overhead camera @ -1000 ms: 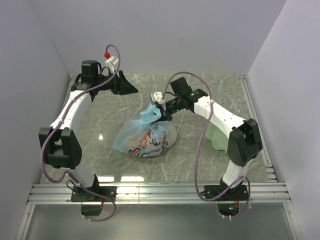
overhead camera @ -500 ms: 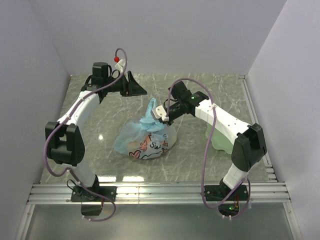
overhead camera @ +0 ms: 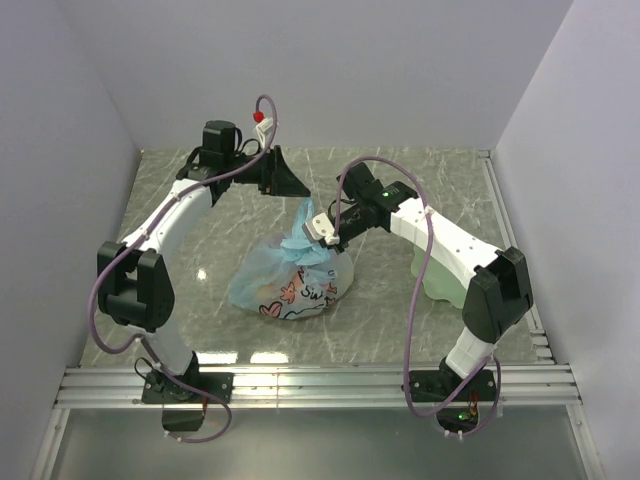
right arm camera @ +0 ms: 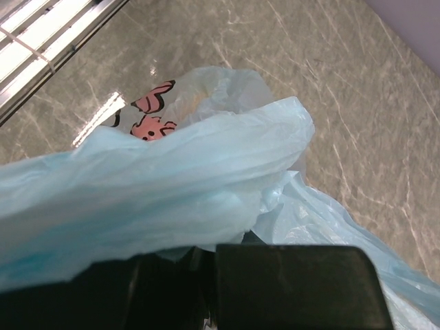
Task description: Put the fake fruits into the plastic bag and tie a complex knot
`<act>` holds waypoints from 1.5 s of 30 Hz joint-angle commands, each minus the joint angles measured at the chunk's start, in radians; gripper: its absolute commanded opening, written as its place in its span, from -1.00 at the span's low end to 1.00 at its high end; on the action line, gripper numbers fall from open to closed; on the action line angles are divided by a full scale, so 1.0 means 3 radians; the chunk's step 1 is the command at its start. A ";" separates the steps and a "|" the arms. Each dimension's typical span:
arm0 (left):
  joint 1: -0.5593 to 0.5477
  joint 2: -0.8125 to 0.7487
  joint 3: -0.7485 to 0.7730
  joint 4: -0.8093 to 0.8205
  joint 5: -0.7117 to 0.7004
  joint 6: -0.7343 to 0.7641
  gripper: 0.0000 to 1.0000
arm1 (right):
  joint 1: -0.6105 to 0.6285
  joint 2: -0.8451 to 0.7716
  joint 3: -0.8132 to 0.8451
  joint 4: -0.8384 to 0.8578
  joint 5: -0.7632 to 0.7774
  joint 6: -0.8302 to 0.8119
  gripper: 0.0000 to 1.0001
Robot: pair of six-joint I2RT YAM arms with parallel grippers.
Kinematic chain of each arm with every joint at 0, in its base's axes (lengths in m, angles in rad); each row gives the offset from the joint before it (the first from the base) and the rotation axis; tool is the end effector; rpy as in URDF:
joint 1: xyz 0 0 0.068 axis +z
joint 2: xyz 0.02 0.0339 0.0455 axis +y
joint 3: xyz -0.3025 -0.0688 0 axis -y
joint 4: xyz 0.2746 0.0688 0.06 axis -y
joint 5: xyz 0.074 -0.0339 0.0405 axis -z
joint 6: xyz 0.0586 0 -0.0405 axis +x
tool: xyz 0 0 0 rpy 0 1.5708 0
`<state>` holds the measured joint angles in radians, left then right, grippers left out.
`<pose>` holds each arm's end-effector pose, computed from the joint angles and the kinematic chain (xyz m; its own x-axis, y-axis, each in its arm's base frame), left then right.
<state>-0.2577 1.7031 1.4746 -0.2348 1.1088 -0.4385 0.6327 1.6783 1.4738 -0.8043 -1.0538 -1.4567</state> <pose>0.4029 -0.1604 0.3649 -0.7683 0.0068 -0.6401 0.6205 0.2538 -0.7420 0.2831 0.2707 0.3301 0.5838 -0.1808 -0.7915 -0.7538 -0.4829 -0.4457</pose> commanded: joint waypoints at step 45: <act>0.0629 -0.0455 0.0270 -0.1604 0.0794 0.1813 -0.99 | -0.0232 0.0173 0.0073 0.0584 -0.0148 0.1556 -1.00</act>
<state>-0.0776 1.6855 1.5681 -0.6586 1.3121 -0.0212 0.5728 1.7252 1.4998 -0.6945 -1.0668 -1.1572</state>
